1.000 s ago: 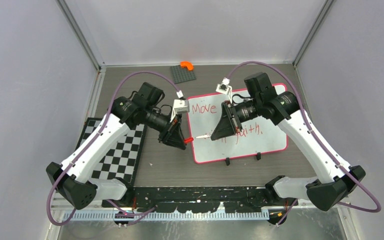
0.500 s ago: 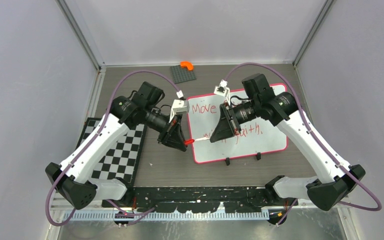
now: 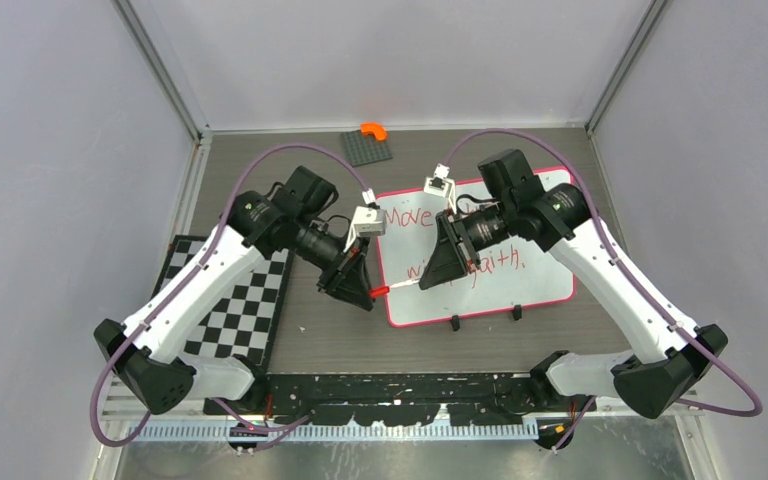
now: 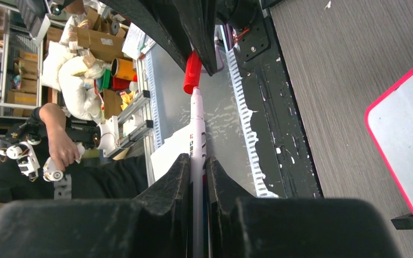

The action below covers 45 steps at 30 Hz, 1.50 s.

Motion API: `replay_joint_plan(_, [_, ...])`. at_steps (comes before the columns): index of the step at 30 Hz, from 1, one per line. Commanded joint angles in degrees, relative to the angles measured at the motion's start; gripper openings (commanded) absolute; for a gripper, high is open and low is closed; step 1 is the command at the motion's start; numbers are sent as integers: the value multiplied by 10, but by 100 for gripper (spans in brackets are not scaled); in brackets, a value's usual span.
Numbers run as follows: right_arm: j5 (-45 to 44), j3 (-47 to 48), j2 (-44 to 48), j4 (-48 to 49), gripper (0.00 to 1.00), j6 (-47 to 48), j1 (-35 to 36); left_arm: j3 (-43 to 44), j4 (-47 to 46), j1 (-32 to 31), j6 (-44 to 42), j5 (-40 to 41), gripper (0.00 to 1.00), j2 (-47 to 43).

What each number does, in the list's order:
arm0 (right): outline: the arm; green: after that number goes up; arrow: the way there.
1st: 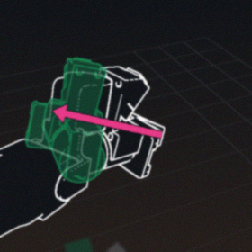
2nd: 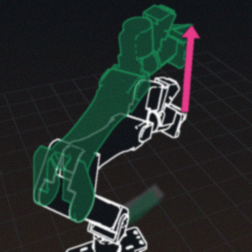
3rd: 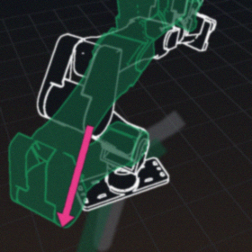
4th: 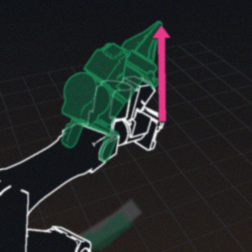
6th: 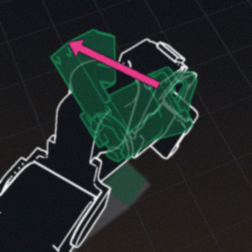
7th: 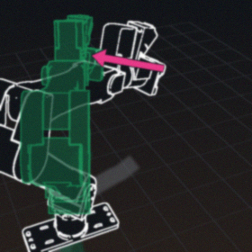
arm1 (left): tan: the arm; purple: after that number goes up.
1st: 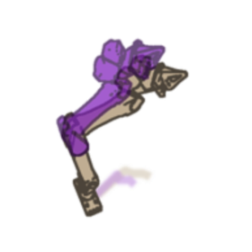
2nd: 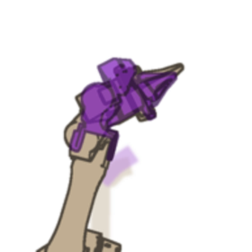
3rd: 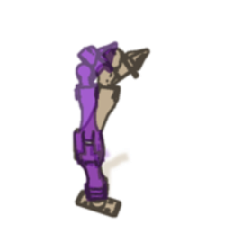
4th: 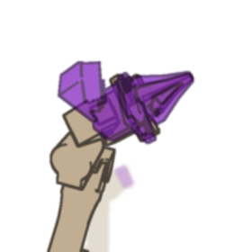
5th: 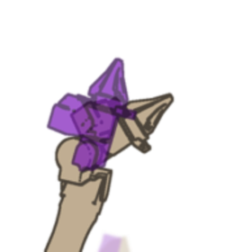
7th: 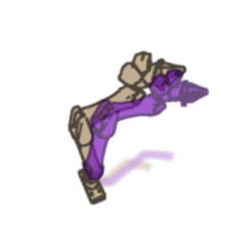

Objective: Write a sentence on the whiteboard
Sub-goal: Close the whiteboard marker at the center of the board.

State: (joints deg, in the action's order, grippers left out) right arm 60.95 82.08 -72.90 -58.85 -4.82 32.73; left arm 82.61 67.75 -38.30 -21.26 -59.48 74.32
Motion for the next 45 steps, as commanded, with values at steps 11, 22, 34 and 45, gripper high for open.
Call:
replay_joint_plan(11, [-24,-12,-3,8,0,12,35,55,-28,-24,22,33,0,25])
replay_joint_plan(22, [-28,-3,-11,4,0,2,46,59,-30,-29,24,90,0,29])
replay_joint_plan(34, [-23,5,-13,-6,0,6,52,53,-40,-34,44,146,0,39])
replay_joint_plan(45, [-36,6,-15,-10,0,15,53,40,-52,-33,42,130,0,33])
